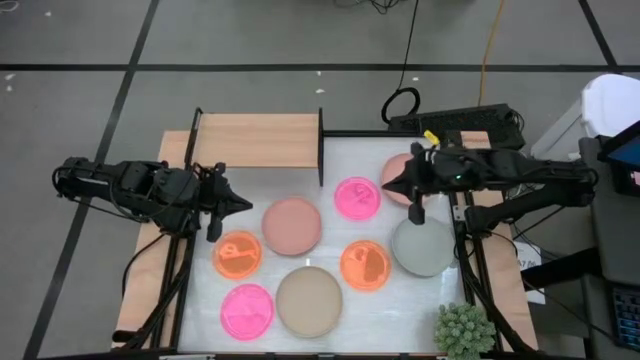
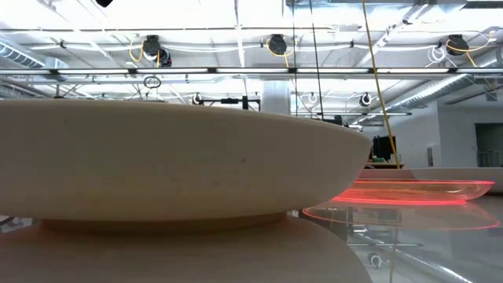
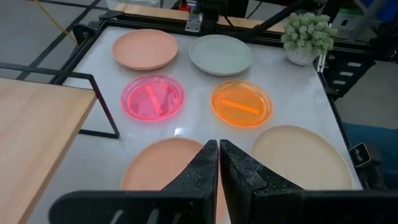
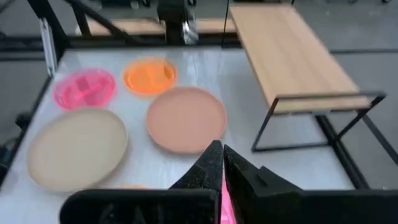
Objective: Place and stack plates onto a shelf
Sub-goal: Put the bottom small pink plate on the shelf
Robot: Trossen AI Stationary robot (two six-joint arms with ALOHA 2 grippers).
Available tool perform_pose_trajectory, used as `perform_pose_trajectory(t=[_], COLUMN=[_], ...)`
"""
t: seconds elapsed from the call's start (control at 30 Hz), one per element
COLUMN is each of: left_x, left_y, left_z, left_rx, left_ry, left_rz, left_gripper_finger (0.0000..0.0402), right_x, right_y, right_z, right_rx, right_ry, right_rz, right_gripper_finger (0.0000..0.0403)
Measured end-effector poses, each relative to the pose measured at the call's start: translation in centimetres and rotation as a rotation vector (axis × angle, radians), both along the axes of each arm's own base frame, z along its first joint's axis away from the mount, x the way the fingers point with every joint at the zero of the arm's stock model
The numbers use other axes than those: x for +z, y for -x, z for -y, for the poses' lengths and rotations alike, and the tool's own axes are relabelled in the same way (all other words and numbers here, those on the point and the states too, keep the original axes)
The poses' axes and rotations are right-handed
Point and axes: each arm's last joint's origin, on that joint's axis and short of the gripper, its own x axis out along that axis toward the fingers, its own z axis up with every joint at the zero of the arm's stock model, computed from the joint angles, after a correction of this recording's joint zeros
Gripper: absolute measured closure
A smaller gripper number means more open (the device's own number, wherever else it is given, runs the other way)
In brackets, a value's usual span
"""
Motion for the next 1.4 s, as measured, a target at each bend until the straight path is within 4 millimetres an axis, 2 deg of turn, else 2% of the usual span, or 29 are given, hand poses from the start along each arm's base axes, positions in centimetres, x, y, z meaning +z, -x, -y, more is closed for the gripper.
perform_pose_trajectory(t=[0.23,0.63,1.0,1.27,1.4], left_x=[-0.4,-3.4,-6.4,-9.0,-10.0], left_y=[-0.6,-4.4,-7.2,-8.2,-8.6], left_z=[1.1,5.3,8.2,10.5,11.2], left_rx=[-0.07,-0.147,-0.107,-0.093,-0.031], left_ry=[0.012,0.001,-0.024,-0.02,-0.018], left_rz=[-0.035,-0.182,-0.274,-0.369,-0.388], left_gripper_finger=[0.038,0.038,0.038,0.038,0.038], right_x=[-3.7,-10.5,-10.1,-10.2,-10.2], right_y=[-0.6,-0.2,0.5,0.7,0.7], right_z=[-0.5,-1.8,-1.7,-1.8,-1.8], right_rx=[0.012,0.054,0.047,0.043,0.043], right_ry=[-0.018,-0.06,-0.105,-0.131,-0.131], right_rz=[-0.002,0.006,0.037,0.03,0.022], right_gripper_finger=[0.0403,0.0403,0.0403,0.0403,0.0403])
